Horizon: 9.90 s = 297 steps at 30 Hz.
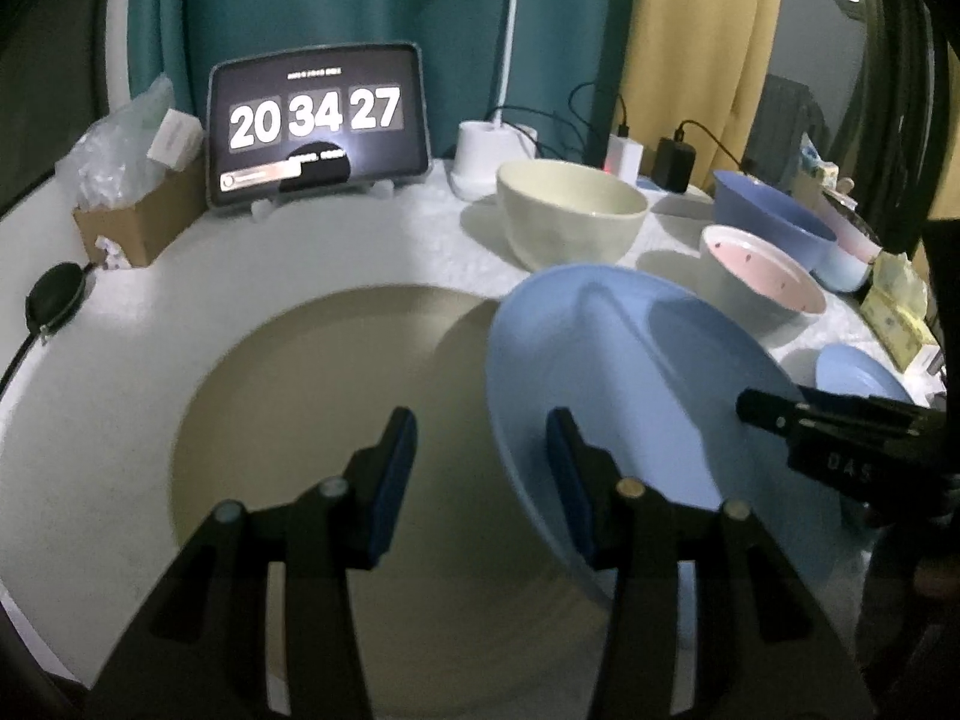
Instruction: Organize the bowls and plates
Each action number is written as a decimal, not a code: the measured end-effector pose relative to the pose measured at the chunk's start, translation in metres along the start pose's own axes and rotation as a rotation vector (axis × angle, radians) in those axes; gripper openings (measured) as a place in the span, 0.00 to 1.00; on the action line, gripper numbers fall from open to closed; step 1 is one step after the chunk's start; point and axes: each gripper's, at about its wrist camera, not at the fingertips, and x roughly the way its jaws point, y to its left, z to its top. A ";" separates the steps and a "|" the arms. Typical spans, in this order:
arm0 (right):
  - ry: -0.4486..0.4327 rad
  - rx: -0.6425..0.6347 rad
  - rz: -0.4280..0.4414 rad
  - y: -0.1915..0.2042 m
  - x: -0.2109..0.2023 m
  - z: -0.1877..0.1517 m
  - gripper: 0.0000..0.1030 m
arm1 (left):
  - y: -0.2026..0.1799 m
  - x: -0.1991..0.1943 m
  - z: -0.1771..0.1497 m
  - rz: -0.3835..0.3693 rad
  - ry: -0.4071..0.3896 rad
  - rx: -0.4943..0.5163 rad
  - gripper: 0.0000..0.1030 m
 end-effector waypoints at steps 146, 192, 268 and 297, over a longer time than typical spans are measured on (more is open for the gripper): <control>-0.186 0.291 -0.227 -0.181 -0.098 -0.067 0.26 | -0.201 0.002 -0.019 -0.261 0.113 0.366 0.45; -0.185 0.097 -0.167 -0.055 -0.104 -0.043 0.39 | -0.085 -0.048 0.006 -0.213 -0.073 0.175 0.46; -0.013 -0.170 0.026 0.120 -0.002 -0.009 0.39 | 0.115 0.001 -0.015 0.088 0.072 -0.107 0.63; -0.007 -0.114 0.092 0.102 0.000 -0.013 0.24 | 0.091 -0.003 -0.018 0.013 0.084 -0.062 0.34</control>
